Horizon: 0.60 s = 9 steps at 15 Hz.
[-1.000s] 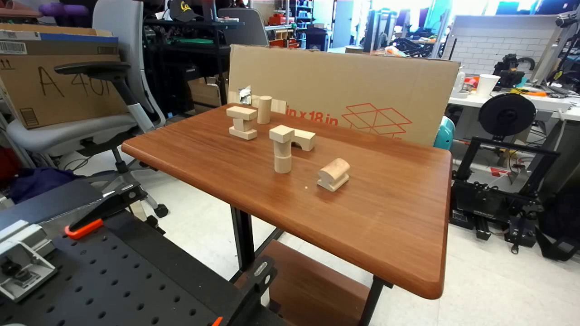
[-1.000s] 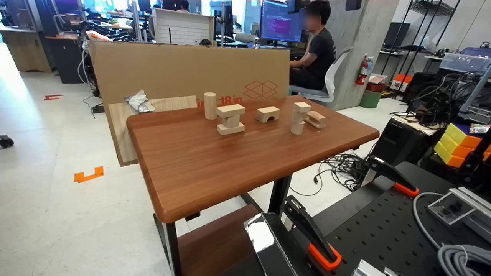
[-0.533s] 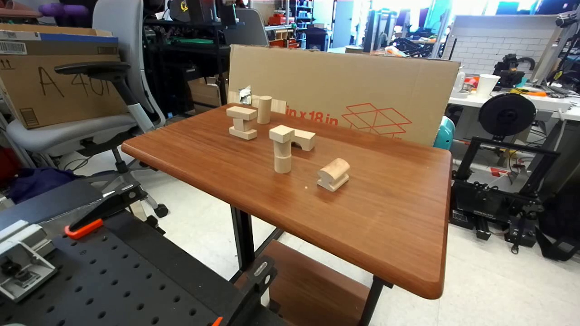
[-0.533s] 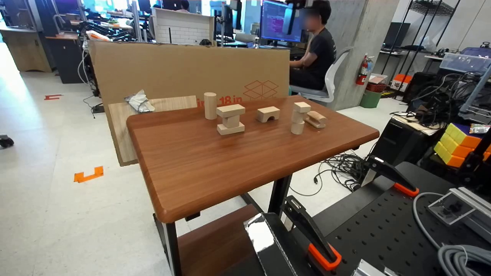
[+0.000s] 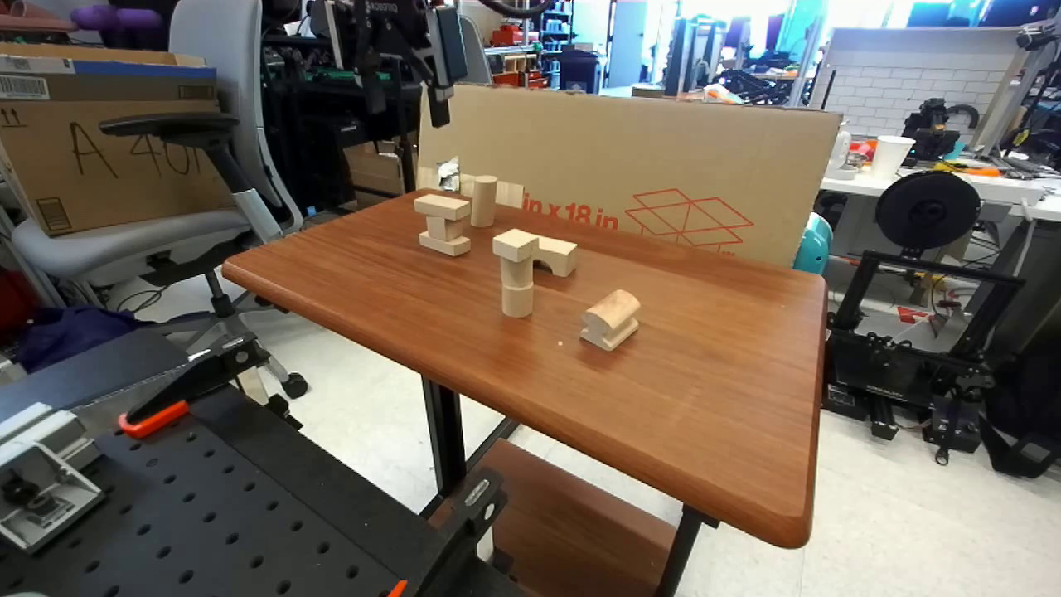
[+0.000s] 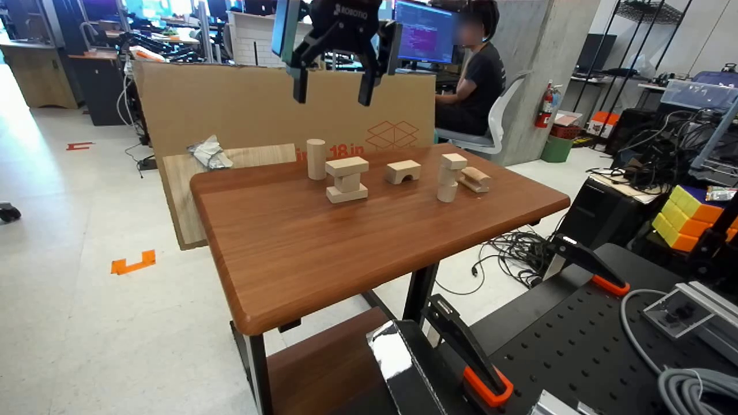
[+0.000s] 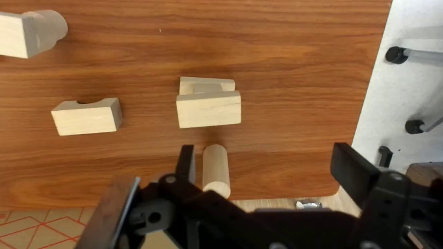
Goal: Move the rectangle to the right
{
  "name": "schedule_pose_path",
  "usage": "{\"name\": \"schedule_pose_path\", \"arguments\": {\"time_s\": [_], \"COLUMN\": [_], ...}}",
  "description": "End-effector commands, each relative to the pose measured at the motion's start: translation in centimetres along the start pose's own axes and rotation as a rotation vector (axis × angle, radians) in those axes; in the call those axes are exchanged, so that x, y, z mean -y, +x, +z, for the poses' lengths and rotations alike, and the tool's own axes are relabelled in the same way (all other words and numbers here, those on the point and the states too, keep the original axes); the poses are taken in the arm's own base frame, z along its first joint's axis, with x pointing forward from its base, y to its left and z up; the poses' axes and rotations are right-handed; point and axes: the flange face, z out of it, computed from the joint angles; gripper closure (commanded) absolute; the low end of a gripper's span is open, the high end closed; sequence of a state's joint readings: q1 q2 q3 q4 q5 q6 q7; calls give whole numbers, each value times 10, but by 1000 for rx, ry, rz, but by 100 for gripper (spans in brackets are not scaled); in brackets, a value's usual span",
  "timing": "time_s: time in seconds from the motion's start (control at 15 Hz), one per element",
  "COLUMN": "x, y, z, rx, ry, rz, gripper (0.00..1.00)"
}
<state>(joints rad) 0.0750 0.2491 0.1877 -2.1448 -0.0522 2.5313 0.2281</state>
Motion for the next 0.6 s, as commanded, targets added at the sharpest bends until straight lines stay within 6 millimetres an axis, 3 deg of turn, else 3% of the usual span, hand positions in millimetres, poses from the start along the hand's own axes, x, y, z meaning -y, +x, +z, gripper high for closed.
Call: {"name": "schedule_pose_path", "arguments": {"time_s": [0.0, 0.53], "x": [-1, -33], "y": [12, 8], "z": [16, 50], "rx": [26, 120], "ry": [9, -32], "rz": [-88, -91], "gripper": [0, 0]}}
